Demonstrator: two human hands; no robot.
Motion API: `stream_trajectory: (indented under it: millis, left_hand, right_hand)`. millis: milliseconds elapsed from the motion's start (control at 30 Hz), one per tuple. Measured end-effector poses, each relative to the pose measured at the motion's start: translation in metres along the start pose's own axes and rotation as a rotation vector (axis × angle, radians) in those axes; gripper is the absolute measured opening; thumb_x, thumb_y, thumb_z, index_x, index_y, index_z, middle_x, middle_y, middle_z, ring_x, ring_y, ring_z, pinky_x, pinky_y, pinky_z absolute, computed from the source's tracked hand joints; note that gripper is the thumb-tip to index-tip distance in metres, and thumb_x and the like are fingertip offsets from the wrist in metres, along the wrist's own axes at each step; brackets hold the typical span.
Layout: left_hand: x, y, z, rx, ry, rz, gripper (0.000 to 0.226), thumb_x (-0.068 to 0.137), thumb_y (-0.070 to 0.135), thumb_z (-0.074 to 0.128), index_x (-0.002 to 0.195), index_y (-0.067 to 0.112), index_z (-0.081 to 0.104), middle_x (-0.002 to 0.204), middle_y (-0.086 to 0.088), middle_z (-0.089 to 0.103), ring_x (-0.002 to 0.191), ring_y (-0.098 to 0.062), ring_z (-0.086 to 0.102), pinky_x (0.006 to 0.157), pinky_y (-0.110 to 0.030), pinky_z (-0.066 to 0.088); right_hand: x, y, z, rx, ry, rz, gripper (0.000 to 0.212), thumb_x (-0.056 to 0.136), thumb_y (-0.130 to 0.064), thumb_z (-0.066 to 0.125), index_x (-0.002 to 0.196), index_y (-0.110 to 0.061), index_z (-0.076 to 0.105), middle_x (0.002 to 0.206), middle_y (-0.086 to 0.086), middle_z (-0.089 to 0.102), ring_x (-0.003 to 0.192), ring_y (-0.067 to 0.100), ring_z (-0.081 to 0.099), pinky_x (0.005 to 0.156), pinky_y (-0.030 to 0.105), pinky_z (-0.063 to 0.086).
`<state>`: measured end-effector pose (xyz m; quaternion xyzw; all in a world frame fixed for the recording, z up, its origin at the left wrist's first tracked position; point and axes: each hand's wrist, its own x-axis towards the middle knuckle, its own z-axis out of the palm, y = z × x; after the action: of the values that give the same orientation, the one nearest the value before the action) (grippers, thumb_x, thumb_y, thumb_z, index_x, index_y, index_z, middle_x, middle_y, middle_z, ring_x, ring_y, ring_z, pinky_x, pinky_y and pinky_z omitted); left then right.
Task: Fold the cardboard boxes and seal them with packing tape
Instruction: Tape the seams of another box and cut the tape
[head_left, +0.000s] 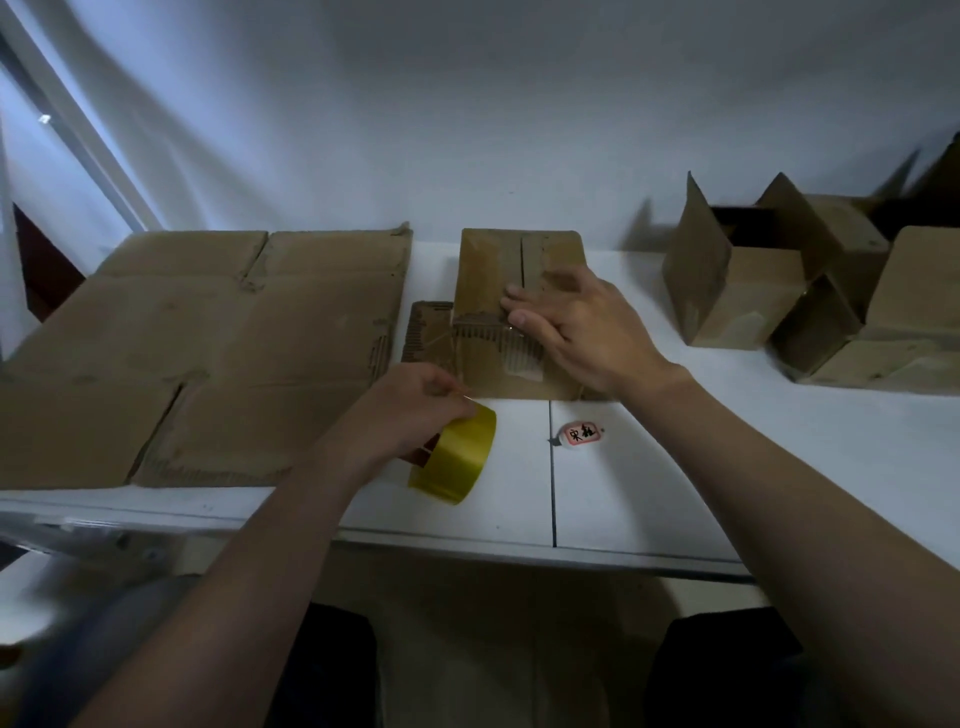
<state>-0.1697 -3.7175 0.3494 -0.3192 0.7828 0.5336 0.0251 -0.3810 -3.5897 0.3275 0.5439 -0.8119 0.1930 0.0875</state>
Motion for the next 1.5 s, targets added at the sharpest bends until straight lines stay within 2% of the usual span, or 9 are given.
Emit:
stream_trajectory:
  millis: [267,500,733,833,933,1100,1267,1433,1500]
  left_hand:
    - [0.018,-0.004,-0.011,-0.013,-0.080,-0.007,0.012,0.092,0.034,0.070,0.104,0.032,0.070,0.104,0.002,0.067,0.086,-0.020,0.070,0.065,-0.032,0.057]
    - [0.018,-0.005,-0.012,-0.040,-0.087,0.002,0.014,0.092,0.032,0.070,0.105,0.030,0.069,0.102,0.002,0.067,0.085,-0.018,0.069,0.063,-0.030,0.056]
    - [0.013,-0.007,-0.012,-0.049,-0.075,0.025,0.016,0.092,0.035,0.070,0.107,0.032,0.065,0.106,0.003,0.065,0.090,-0.017,0.068,0.061,-0.027,0.055]
    - [0.009,-0.006,-0.012,-0.078,-0.067,0.026,0.020,0.092,0.041,0.070,0.109,0.031,0.065,0.108,0.003,0.067,0.089,-0.018,0.070,0.063,-0.029,0.058]
    - [0.005,-0.003,-0.012,-0.197,-0.039,-0.014,0.038,0.091,0.054,0.066,0.116,0.025,0.066,0.108,-0.003,0.071,0.088,-0.023,0.074,0.067,-0.036,0.061]
    - [-0.006,0.009,-0.003,-0.484,0.021,-0.020,0.034,0.101,0.045,0.054,0.120,0.019,0.065,0.106,-0.012,0.074,0.082,-0.026,0.074,0.065,-0.039,0.061]
    - [-0.018,0.020,0.007,-0.714,0.003,-0.010,0.031,0.103,0.036,0.054,0.122,0.013,0.063,0.100,-0.013,0.077,0.085,-0.027,0.076,0.071,-0.041,0.063]
    - [-0.031,0.026,0.010,-0.727,-0.032,0.006,0.029,0.101,0.031,0.058,0.120,0.010,0.066,0.106,-0.019,0.075,0.093,-0.031,0.074,0.074,-0.040,0.063]
    - [-0.032,0.026,0.010,-0.669,0.048,0.019,0.025,0.099,0.030,0.062,0.114,0.013,0.071,0.102,-0.011,0.075,0.091,-0.022,0.073,0.073,-0.034,0.061]
  right_hand:
    - [-0.004,0.011,0.032,-0.168,0.319,-0.155,0.048,0.096,-0.064,0.052,0.126,-0.032,0.072,0.128,-0.015,0.068,0.119,0.033,0.059,0.097,0.046,0.047]
    - [-0.009,0.012,0.034,-0.300,0.257,-0.199,0.076,0.074,-0.062,0.074,0.140,-0.026,0.061,0.141,-0.006,0.062,0.126,0.039,0.053,0.111,0.061,0.034]
    - [-0.009,-0.008,0.032,-0.264,0.274,-0.080,0.054,0.089,-0.060,0.065,0.132,-0.027,0.067,0.134,-0.006,0.067,0.140,0.034,0.046,0.117,0.063,0.024]
    - [-0.014,-0.007,0.035,-0.318,0.198,-0.091,0.077,0.074,-0.052,0.082,0.142,-0.026,0.058,0.145,-0.006,0.059,0.148,0.036,0.034,0.120,0.066,0.014]
    - [-0.019,-0.012,0.026,-0.294,0.208,-0.070,0.078,0.082,-0.062,0.070,0.149,-0.027,0.049,0.153,-0.005,0.050,0.149,0.036,0.027,0.120,0.063,0.013]
    - [-0.029,-0.055,-0.012,0.002,0.317,0.034,0.047,0.097,-0.054,0.053,0.135,-0.026,0.058,0.128,0.004,0.055,0.111,0.028,0.047,0.089,0.043,0.041]
    - [-0.044,-0.083,-0.028,0.381,-0.044,0.251,0.068,0.076,-0.078,0.061,0.128,-0.039,0.041,0.100,-0.018,0.058,0.090,0.008,0.059,0.072,0.034,0.049]
    - [-0.054,-0.080,-0.035,0.594,-0.061,0.263,0.055,0.080,-0.043,0.083,0.116,-0.034,0.042,0.091,-0.016,0.054,0.077,-0.007,0.056,0.058,0.014,0.041]
    - [-0.057,-0.079,-0.041,0.592,-0.041,0.249,0.052,0.080,-0.039,0.084,0.113,-0.033,0.043,0.095,-0.014,0.054,0.080,0.001,0.056,0.058,0.020,0.045]
